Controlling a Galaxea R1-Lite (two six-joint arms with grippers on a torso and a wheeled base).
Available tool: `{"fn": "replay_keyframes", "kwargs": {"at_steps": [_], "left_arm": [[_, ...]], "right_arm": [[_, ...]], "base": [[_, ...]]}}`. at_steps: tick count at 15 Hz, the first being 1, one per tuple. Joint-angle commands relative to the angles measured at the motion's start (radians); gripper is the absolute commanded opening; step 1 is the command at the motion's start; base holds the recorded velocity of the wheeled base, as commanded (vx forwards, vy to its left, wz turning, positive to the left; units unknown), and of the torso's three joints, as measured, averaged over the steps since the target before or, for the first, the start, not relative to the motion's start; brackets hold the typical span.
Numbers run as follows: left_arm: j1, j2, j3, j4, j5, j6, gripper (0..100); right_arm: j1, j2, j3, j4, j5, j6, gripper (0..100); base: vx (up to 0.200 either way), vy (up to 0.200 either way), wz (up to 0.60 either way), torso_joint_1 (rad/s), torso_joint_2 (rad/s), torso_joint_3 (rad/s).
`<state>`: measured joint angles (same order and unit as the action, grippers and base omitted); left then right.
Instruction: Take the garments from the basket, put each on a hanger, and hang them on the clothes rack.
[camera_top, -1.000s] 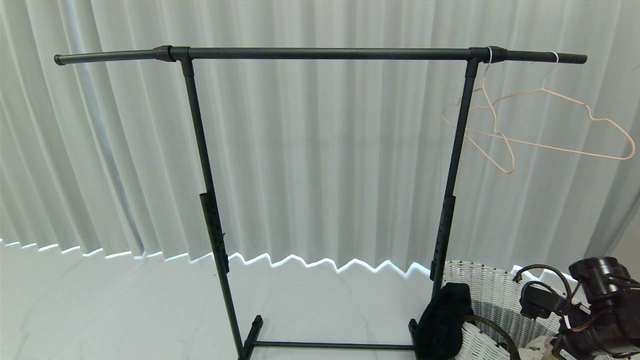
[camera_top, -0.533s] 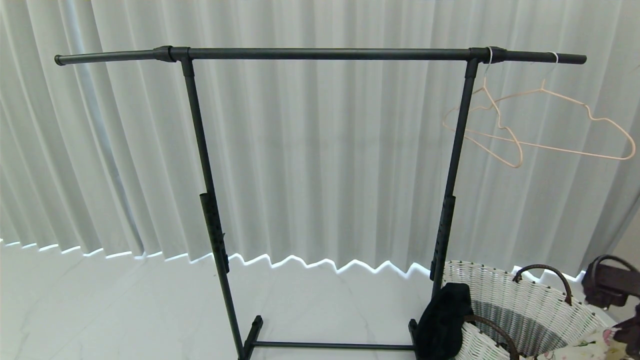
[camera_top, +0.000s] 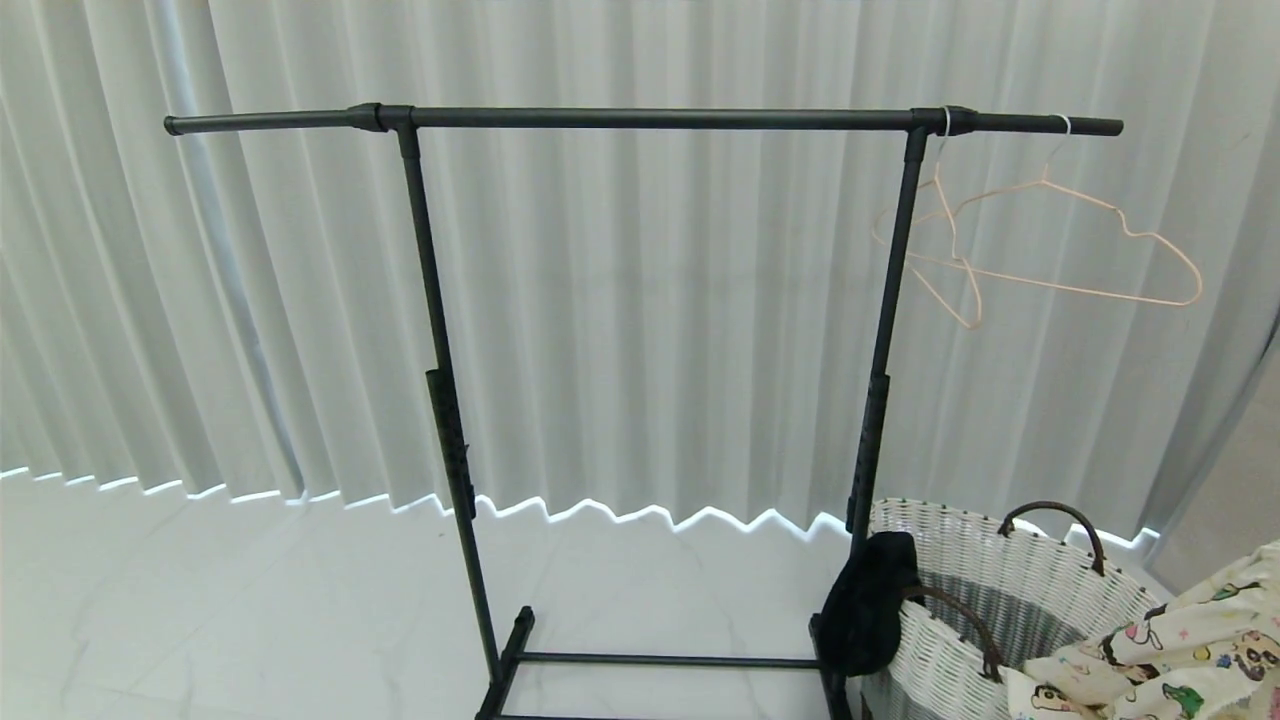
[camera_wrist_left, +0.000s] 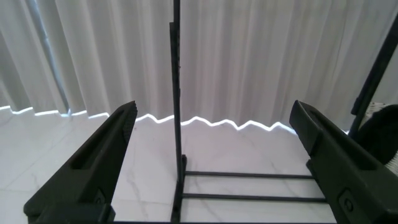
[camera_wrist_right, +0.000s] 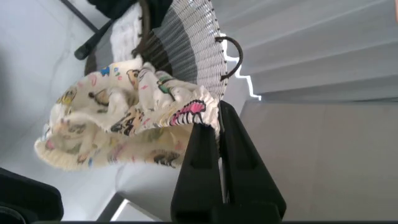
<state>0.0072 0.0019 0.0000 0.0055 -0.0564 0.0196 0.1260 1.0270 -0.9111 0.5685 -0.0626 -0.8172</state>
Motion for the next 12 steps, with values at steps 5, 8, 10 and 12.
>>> {"fn": "replay_keyframes", "kwargs": {"at_steps": [5,8,10,12], "left_arm": [[0.0,0.0,0.0,-0.001,0.0,0.007,100],[0.0,0.0,0.0,0.001,0.0,0.016,100],[-0.001,0.001,0.0,0.001,-0.002,0.026,100],[-0.004,0.001,0.0,0.002,-0.002,0.03,100]], "right_arm": [[0.09,0.01,-0.005,-0.007,0.003,0.024,0],[0.288,0.091,-0.058,-0.024,0.001,0.254,0],[0.446,0.188,-0.109,-0.061,-0.002,0.432,0],[0.555,0.292,-0.164,-0.133,-0.002,0.584,0]], "base": [[-0.2,0.0,0.0,0.003,0.0,0.002],[-0.067,0.0,0.0,0.001,0.0,0.002],[0.0,0.0,0.0,0.0,0.0,0.0],[0.0,0.0,0.0,0.0,0.0,0.0]]}}
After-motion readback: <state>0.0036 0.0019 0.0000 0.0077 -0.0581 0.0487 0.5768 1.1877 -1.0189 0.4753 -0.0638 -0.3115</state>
